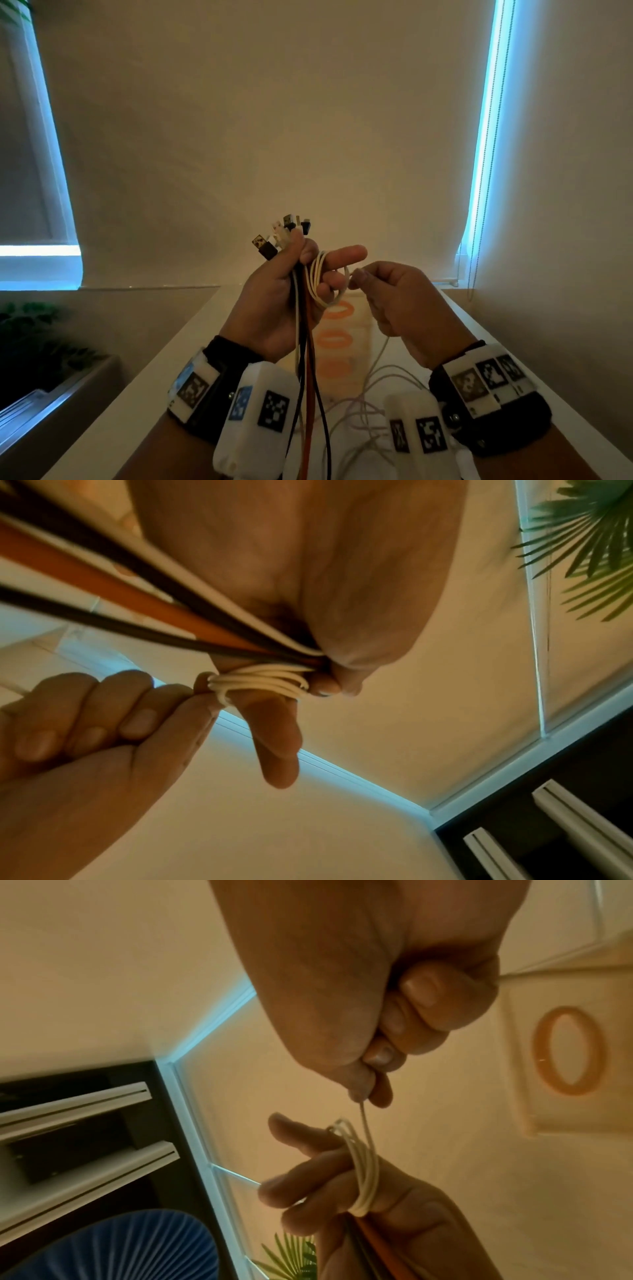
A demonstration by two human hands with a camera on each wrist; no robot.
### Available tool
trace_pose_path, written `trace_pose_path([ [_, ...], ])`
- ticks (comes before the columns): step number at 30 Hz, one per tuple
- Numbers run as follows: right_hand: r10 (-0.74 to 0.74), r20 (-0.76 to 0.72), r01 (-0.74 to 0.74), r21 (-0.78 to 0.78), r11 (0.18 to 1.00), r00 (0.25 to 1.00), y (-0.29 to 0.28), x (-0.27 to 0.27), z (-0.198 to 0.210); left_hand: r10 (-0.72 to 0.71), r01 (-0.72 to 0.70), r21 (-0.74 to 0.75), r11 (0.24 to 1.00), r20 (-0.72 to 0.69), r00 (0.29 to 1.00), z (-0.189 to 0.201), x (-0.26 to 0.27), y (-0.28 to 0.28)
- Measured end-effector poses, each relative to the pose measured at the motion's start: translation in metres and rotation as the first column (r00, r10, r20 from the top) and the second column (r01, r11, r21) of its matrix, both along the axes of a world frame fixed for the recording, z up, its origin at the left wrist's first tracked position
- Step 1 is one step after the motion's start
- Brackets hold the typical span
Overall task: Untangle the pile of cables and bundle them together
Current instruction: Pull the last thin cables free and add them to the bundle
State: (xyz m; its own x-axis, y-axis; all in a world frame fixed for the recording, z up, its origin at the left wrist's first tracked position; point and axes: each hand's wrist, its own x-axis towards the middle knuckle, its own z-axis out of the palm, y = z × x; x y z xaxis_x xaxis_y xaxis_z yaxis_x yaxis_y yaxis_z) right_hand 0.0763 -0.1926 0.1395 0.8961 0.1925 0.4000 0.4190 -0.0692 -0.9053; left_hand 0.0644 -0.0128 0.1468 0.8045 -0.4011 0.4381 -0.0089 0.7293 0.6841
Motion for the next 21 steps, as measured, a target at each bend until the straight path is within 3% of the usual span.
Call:
trace_pose_path([
  [8,-0.056,0.105,0.064,-0.07,0.995,0.993,-0.004,0.02,0.009,-0.165,0.166,-0.01,0.986,0.086,0.983,-0.009,0.028,0.001],
  [12,-0.096,0.028,0.098,-0.088,0.991,0.995,-0.006,0.029,0.002,-0.093,0.093,-0.003,0.996,0.015,0.996,-0.014,0.039,0.01],
  [15,-0.103,-0.076,0.1,-0.037,0.994,0.992,-0.008,0.032,-0.003,-0.192,0.192,-0.029,0.981,-0.019,0.981,-0.015,0.045,0.016],
  [17,0.073,-0.229,-0.027,0.199,0.98,0.971,-0.011,0.034,-0.002,-0.238,0.236,-0.055,0.97,-0.052,0.97,-0.015,0.045,0.018],
  [19,0.394,-0.338,-0.181,0.516,0.837,0.855,-0.015,0.035,0.002,-0.206,0.203,-0.051,0.978,-0.082,0.975,-0.016,0.044,0.017],
  [21,0.599,-0.315,-0.249,0.696,0.673,0.736,-0.018,0.036,0.007,-0.195,0.192,-0.043,0.98,-0.066,0.979,-0.019,0.043,0.014],
])
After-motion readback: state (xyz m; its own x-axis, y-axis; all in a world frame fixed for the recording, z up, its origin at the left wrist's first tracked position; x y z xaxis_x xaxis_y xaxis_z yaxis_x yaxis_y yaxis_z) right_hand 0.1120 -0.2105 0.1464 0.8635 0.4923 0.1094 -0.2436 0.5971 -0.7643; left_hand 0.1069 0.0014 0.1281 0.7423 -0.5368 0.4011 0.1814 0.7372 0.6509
